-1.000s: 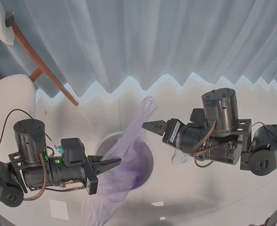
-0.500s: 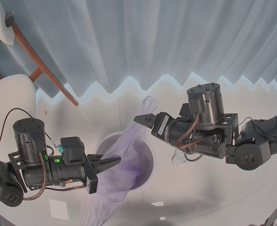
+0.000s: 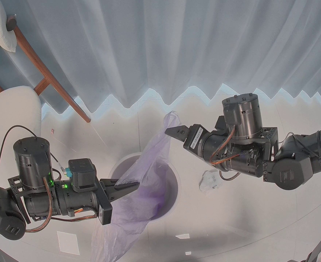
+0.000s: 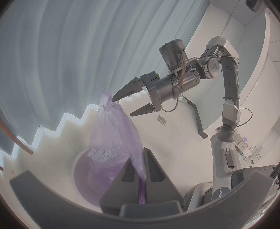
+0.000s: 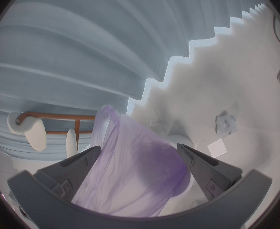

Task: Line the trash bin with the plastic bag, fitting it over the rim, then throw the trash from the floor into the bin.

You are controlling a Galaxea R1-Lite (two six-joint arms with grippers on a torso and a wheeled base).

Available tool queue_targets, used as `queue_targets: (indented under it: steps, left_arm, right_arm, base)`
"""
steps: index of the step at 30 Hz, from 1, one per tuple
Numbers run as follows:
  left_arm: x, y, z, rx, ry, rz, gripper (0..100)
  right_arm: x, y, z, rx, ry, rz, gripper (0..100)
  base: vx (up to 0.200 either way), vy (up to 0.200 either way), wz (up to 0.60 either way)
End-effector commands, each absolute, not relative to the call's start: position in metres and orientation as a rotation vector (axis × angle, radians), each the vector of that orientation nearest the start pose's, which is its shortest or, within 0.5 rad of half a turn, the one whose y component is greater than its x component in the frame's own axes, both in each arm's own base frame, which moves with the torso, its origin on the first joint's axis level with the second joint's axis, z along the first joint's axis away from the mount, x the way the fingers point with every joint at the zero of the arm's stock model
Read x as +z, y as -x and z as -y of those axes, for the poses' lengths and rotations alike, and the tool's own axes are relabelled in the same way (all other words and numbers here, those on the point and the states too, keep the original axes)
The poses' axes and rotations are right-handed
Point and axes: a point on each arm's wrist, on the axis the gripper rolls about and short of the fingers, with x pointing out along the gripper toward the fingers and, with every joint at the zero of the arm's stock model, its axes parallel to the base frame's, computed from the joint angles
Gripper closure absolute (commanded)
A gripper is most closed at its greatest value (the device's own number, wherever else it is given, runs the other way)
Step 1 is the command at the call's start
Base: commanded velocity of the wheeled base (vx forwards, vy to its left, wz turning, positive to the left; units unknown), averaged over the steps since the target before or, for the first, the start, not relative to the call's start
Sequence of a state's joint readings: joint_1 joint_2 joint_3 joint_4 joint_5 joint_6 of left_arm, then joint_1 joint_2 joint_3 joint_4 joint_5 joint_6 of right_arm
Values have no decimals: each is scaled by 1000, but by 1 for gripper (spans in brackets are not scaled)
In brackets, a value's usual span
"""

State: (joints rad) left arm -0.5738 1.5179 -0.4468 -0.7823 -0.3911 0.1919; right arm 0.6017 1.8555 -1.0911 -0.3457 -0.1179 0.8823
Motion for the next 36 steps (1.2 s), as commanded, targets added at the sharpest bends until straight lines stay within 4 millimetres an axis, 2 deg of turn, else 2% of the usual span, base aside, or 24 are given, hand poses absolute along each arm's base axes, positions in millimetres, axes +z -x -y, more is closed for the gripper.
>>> queue_targets:
  steps: [1, 12, 20, 29, 30, 36]
  left_arm:
    - [156, -188, 132, -984, -202, -198, 100]
    - [157, -188, 132, -985, -201, -190, 100]
    - [156, -188, 132, -985, -205, -196, 100]
    - [157, -188, 132, -983, -203, -192, 100]
    - [158, -188, 131, -983, -203, -192, 100]
    - [160, -186, 131, -987, -203, -177, 100]
  right_arm:
    - [185, -302, -191, 247, -722, -545, 0]
    - [186, -307, -195, 254, -723, -538, 0]
    - [181, -292, -214, 307, -698, -579, 0]
    - [175, -286, -226, 328, -680, -609, 0]
    - [172, -283, -228, 329, -673, -617, 100]
    - [162, -276, -230, 326, -651, -649, 100]
  base:
    - [0, 0, 0]
    - [0, 0, 0]
    - [0, 0, 0]
    - [0, 0, 0]
    - [0, 0, 0]
    - [0, 0, 0]
